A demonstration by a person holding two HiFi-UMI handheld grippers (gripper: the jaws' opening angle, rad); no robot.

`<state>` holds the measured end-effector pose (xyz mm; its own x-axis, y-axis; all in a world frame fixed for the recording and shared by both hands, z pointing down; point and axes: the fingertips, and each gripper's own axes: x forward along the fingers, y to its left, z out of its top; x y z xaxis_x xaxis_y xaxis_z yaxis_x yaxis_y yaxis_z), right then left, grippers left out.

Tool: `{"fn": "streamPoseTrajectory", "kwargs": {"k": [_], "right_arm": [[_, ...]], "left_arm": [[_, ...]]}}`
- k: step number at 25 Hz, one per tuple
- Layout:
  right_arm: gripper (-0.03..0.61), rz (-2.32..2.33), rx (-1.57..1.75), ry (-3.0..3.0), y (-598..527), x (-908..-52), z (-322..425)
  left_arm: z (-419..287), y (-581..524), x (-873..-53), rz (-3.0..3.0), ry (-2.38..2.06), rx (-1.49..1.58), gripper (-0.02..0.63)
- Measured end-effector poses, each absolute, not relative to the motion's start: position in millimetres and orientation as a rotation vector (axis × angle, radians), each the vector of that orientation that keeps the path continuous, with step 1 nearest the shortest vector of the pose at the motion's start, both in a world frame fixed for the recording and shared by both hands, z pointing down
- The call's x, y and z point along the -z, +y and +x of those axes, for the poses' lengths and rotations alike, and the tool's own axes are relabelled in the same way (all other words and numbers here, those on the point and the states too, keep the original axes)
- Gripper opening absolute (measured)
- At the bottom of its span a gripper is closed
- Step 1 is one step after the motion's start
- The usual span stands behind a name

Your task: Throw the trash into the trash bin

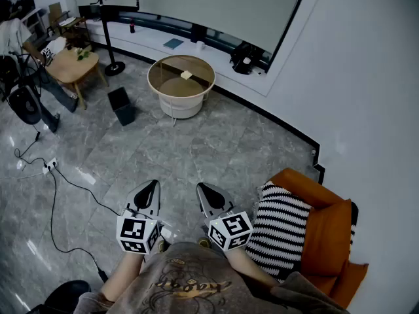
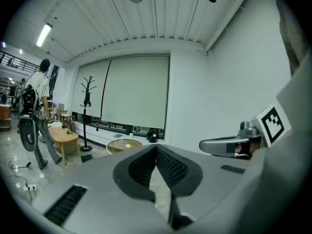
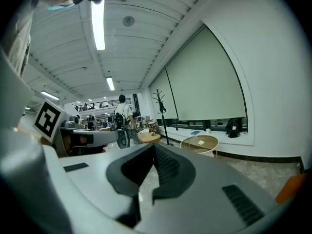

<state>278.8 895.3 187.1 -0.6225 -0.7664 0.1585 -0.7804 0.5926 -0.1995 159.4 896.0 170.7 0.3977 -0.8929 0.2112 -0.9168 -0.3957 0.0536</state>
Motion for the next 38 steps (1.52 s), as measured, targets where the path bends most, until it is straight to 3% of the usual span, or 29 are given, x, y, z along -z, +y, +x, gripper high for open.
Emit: {"fn": "streamPoseTrajectory", "kwargs": {"k": [20,38], "right_arm": [[0.018,1.458,-0.376,-2.668,905.9,-209.8,229.4],[0.018,1.468,-0.391,-2.666,770.1,-228.0,217.8]], "left_arm": [[92.5,894.1,-199.0,2.494,-1.54,-0.221,0.02],[90.9,769.1,-211.4,2.499,-1.512,-0.21,0.02]]}}
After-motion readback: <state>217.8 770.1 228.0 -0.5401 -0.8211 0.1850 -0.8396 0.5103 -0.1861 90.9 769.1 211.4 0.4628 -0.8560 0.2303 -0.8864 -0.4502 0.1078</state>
